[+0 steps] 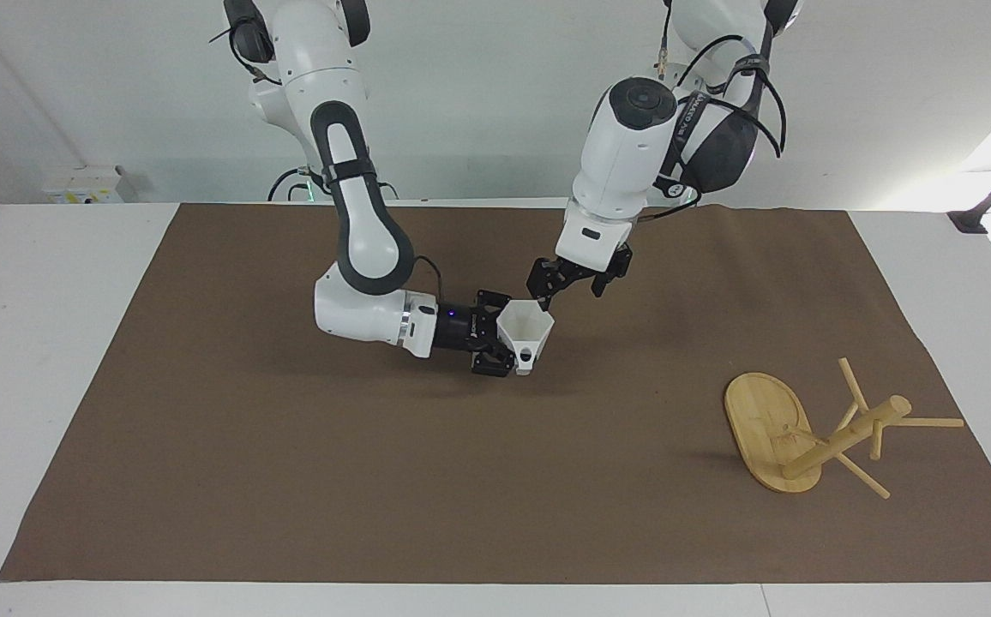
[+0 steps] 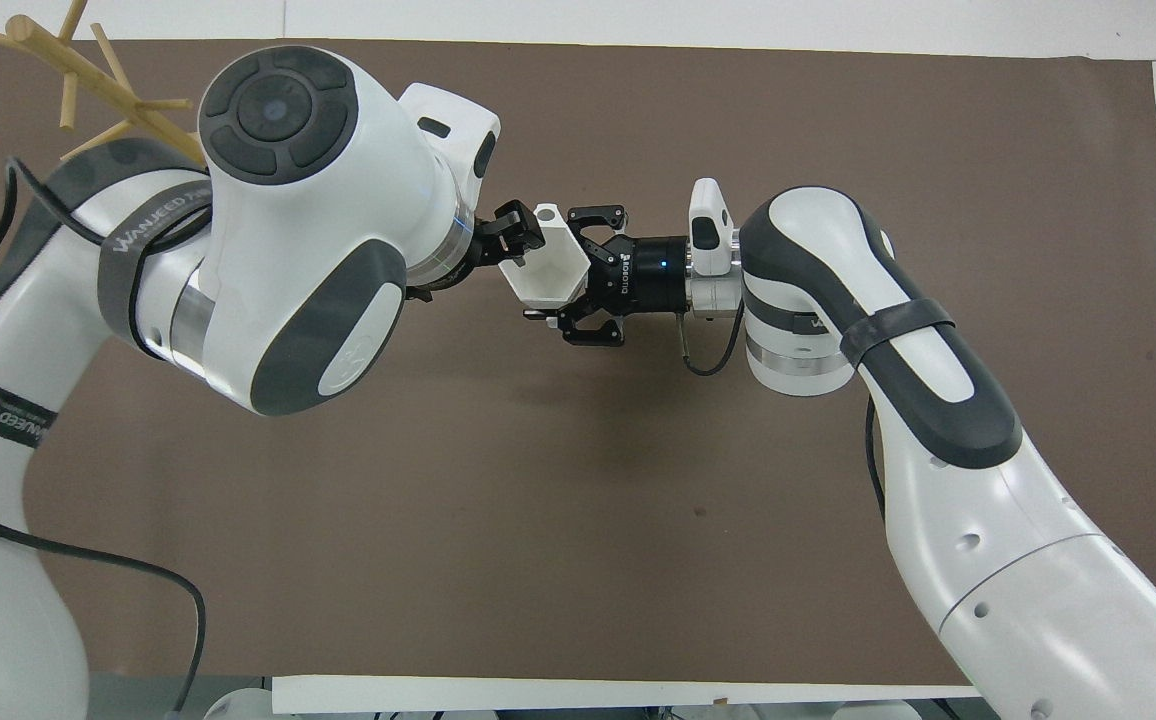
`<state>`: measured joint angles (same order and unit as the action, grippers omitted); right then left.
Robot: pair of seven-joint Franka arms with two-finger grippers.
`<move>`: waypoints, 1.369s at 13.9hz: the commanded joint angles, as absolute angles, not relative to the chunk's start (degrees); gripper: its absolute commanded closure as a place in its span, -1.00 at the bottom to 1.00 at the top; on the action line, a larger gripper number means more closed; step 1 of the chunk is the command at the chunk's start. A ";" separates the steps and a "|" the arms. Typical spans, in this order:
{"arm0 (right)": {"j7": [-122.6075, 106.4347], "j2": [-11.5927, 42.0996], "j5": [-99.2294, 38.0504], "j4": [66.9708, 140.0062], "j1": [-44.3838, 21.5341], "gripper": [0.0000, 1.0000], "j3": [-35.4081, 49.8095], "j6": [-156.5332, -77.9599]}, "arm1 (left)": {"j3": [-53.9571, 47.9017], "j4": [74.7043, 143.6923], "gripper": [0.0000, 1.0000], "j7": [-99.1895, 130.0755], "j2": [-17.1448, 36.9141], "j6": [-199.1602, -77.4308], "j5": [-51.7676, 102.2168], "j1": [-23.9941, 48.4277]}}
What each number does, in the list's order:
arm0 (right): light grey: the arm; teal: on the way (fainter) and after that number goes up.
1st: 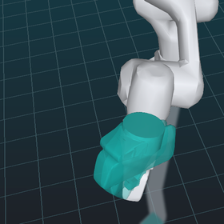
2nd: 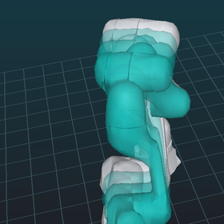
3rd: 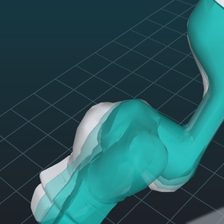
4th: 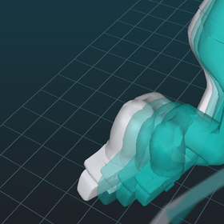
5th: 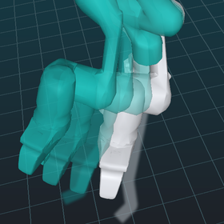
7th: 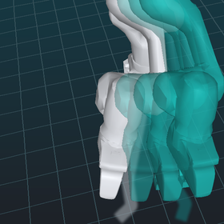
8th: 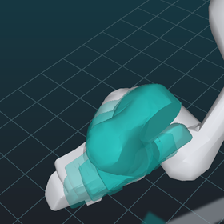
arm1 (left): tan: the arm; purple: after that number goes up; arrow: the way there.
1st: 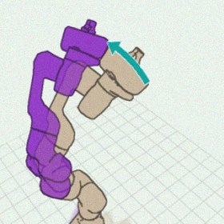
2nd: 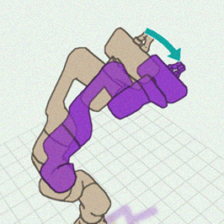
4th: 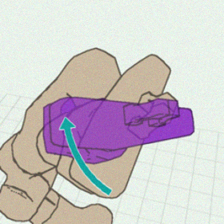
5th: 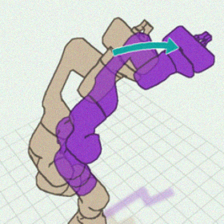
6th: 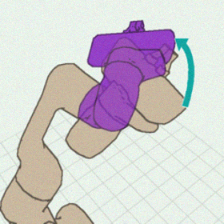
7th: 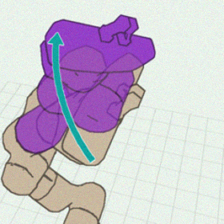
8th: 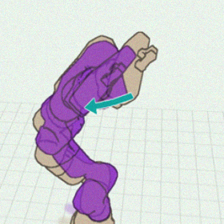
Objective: Hang cup on rack
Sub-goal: 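Grasp the mug with the left gripper while the right gripper holds it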
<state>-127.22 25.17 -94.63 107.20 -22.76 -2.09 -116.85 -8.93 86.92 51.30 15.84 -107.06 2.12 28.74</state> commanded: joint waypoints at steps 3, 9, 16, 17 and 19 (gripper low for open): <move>-126.91 23.99 -96.06 108.54 -22.94 0.58 -2.11 -117.77 | -8.17 86.39 -0.71 56.16 16.96 -109.69 1.84 30.15; -126.91 23.99 -96.06 108.46 -22.94 0.58 -2.11 -117.77 | -8.17 87.54 0.83 61.95 19.16 -111.80 1.93 32.25; -127.00 24.00 -96.06 108.54 -22.85 0.57 -2.11 -117.77 | -8.00 87.89 1.00 62.23 19.16 -111.45 1.85 32.70; -127.00 23.99 -96.06 108.46 -22.85 0.56 -2.11 -117.77 | -8.00 87.89 1.00 62.31 19.16 -111.27 1.58 32.70; -127.09 23.99 -96.06 108.54 -22.85 0.29 -2.20 -117.51 | -7.82 87.89 1.00 62.31 19.16 -111.62 1.06 32.61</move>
<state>-127.26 25.14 -94.71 107.29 -22.83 -2.48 -117.57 -8.70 87.39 62.38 19.69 -110.83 1.97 31.88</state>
